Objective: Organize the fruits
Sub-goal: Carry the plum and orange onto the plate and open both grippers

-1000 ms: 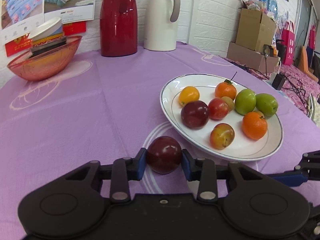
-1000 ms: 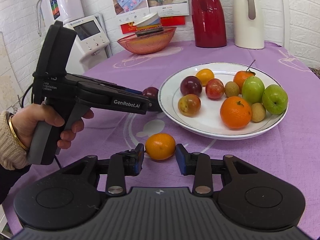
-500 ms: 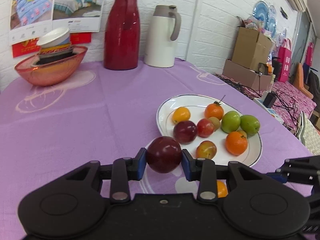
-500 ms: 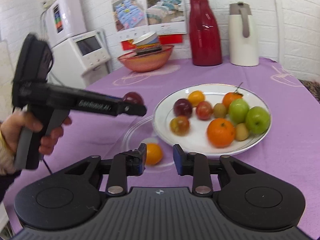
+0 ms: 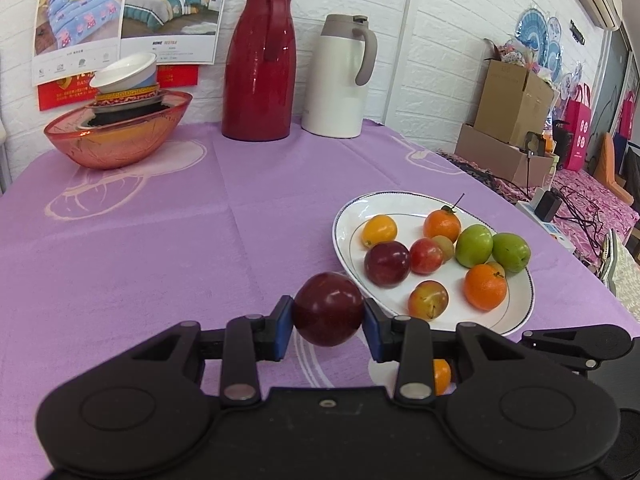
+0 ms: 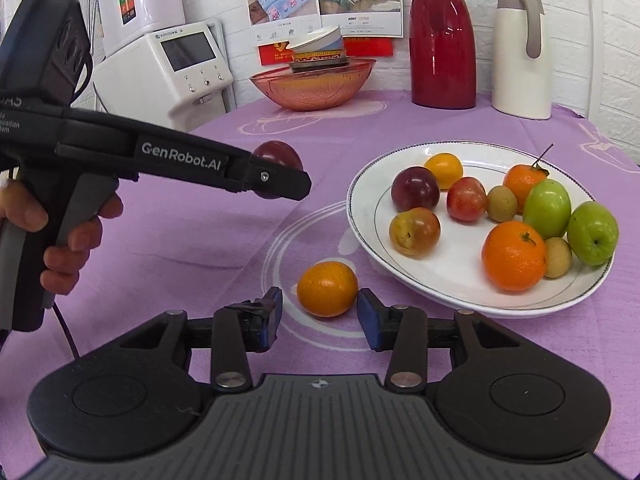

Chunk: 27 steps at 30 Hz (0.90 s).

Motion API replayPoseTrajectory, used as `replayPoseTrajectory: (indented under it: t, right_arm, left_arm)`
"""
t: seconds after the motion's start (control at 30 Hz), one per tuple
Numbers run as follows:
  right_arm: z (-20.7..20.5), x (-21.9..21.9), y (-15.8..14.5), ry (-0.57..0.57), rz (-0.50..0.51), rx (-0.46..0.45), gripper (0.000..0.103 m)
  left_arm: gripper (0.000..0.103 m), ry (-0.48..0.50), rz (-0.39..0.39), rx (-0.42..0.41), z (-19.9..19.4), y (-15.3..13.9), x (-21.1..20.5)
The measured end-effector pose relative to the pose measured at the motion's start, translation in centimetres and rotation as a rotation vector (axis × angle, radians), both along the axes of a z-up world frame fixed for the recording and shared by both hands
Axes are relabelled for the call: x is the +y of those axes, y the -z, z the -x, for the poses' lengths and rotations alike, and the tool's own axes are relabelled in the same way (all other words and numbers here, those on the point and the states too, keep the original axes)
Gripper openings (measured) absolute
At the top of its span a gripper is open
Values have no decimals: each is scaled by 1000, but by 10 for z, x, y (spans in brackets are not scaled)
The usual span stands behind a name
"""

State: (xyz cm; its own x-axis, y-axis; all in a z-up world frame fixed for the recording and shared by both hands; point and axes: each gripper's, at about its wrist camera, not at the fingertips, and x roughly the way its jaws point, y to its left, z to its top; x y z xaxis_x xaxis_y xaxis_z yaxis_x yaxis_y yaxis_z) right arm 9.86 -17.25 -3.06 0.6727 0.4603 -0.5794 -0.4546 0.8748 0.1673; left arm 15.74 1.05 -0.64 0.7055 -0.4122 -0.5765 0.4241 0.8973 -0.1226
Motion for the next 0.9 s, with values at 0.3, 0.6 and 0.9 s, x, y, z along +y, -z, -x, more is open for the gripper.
replayPoseTrajectory:
  t: [0.3, 0.6, 0.9]
  right_arm:
    - [-9, 1, 3, 32, -19, -3, 69]
    - [6, -3, -10, -10, -49, -43, 58]
    - [6, -40, -28, 100, 45, -148, 58]
  left_arm:
    - [103, -4, 0, -3, -1, -2, 0]
    - [103, 22, 4, -16, -1, -11, -9]
    - [103, 148, 14, -8, -19, -13, -68]
